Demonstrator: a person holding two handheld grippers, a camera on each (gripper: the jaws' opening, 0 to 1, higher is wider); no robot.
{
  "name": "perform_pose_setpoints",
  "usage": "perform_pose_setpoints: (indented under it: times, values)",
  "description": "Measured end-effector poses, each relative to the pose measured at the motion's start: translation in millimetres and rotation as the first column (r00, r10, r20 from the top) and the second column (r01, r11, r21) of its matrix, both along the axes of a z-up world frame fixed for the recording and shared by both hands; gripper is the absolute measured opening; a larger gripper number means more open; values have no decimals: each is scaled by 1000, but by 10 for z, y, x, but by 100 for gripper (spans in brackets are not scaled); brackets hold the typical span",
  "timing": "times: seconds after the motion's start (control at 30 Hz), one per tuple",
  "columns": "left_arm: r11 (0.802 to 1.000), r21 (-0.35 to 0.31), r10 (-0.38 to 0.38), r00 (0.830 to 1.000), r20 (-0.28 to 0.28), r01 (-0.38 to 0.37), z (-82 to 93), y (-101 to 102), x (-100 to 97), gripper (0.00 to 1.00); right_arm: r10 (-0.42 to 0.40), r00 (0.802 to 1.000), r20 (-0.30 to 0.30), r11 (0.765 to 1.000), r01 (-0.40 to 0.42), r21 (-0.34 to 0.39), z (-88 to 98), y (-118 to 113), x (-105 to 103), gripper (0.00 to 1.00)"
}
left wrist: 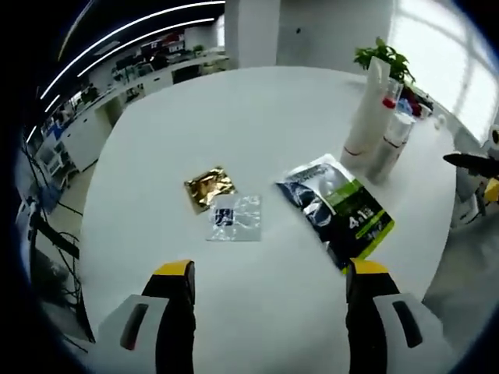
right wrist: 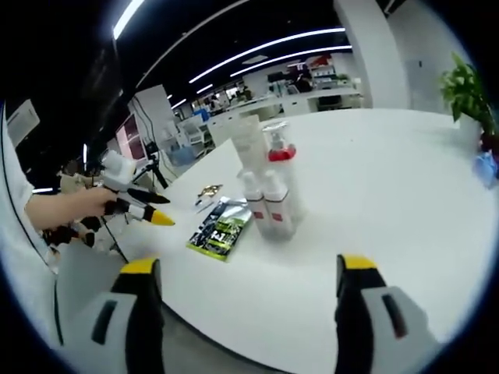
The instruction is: Arrange the skincare products in the storage area until every visible bottle or jar stands upright without overlapping.
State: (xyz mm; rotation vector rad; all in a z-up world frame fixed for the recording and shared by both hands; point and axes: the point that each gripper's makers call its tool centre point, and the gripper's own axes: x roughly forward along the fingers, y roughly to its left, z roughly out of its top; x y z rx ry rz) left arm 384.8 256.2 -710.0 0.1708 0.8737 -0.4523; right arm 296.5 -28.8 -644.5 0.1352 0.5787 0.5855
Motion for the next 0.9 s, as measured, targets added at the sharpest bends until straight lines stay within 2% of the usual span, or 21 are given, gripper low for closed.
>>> perform_pose_setpoints:
  times: [0.27,0.5,0.73,0.9]
  values:
    - [999,50,2,1000,-29,0,-178,35,257,74,-19,1000,-10,1000,19,-3,-34,-39,-24,93]
    - [996,92,2,999,-35,1,-228,43,411,71,-34,999,-19,999,33,-4,-67,-72,-47,93]
    - [992,124,46,998,-46,-40,-316,105,583,66,-46,999,-24,999,46,-5,-79,-98,-38,92]
    - [992,111,71,996,-56,-65,-339,84,637,63,-51,998,-26,999,51,-8,-86,-122,-33,92]
